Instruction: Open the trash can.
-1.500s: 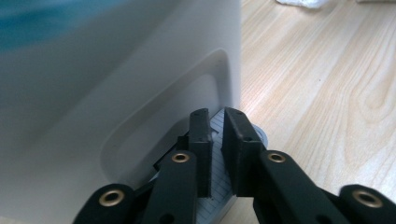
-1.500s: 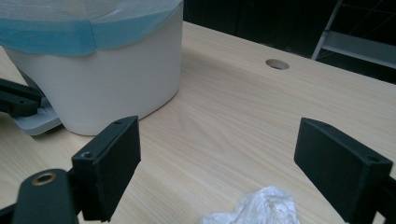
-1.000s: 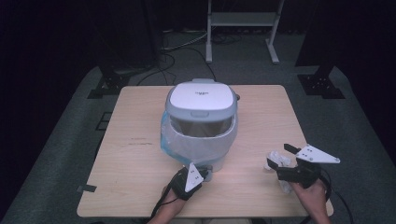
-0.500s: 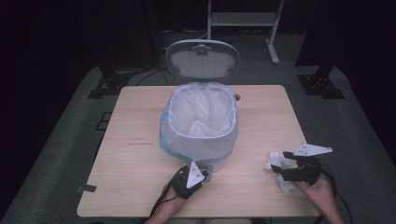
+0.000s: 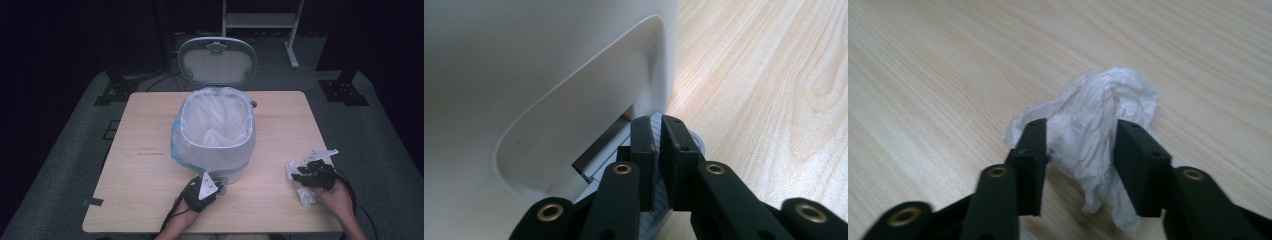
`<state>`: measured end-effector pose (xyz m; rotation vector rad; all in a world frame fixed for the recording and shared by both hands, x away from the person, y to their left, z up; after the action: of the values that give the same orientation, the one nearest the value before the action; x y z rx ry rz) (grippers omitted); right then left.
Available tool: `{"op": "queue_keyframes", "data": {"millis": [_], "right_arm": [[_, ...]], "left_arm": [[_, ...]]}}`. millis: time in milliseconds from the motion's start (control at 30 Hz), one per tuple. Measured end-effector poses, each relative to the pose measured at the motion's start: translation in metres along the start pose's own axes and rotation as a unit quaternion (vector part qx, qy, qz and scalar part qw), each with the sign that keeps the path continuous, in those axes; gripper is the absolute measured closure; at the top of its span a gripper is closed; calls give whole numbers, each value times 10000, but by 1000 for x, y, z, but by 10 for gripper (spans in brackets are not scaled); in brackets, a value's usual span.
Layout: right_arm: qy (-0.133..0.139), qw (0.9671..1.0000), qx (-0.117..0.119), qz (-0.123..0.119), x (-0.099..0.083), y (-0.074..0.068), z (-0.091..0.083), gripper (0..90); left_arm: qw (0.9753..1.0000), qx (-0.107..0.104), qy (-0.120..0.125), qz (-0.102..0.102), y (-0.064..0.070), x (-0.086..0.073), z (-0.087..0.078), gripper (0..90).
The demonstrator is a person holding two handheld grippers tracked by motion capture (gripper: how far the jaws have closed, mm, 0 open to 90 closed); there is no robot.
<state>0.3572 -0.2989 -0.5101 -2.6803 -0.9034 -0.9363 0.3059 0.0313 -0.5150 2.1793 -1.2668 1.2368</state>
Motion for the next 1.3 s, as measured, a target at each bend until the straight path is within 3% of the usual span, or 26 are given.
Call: {"op": "queue_keyframes", "data": {"millis": [167, 233, 333, 500, 900, 1133, 1300], "right_arm": [[-89, 9999, -88, -34, 2, 1, 4, 703], [-209, 9995, -102, -191, 6, 0, 5, 784], [-264, 9990, -142, -333, 8, -1, 7, 824], [-278, 9992, -114, -270, 10, -2, 5, 851], [384, 9984, 367, -172, 41, -20, -34, 858], [691, 9951, 698, -135, 57, -27, -52, 860], [953, 9909, 939, -138, 73, -28, -73, 859]], "left_arm": [[10000, -1, -16, 13, 0, 0, 0, 842], [10000, -8, -27, 21, -1, 0, 0, 842], [10000, -8, -27, 22, -1, 0, 0, 841], [10000, -52, -18, -41, -2, 0, 0, 842], [10000, -60, -10, -75, -2, 0, -1, 840], [10000, -66, -56, -39, -2, -1, -1, 840], [10000, -45, -1, -34, -3, 0, -1, 840]]}}
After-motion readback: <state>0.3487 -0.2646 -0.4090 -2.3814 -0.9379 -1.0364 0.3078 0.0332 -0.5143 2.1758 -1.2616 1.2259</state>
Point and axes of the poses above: each handheld gripper's, and its own axes: z roughly forward along the jaws, x roughly out of its top, y roughly to its right, the point moved 6 cm from there along z, roughly forward along the jaws, and after that the axes turned 3 degrees about -x, right-handed, at the moved point
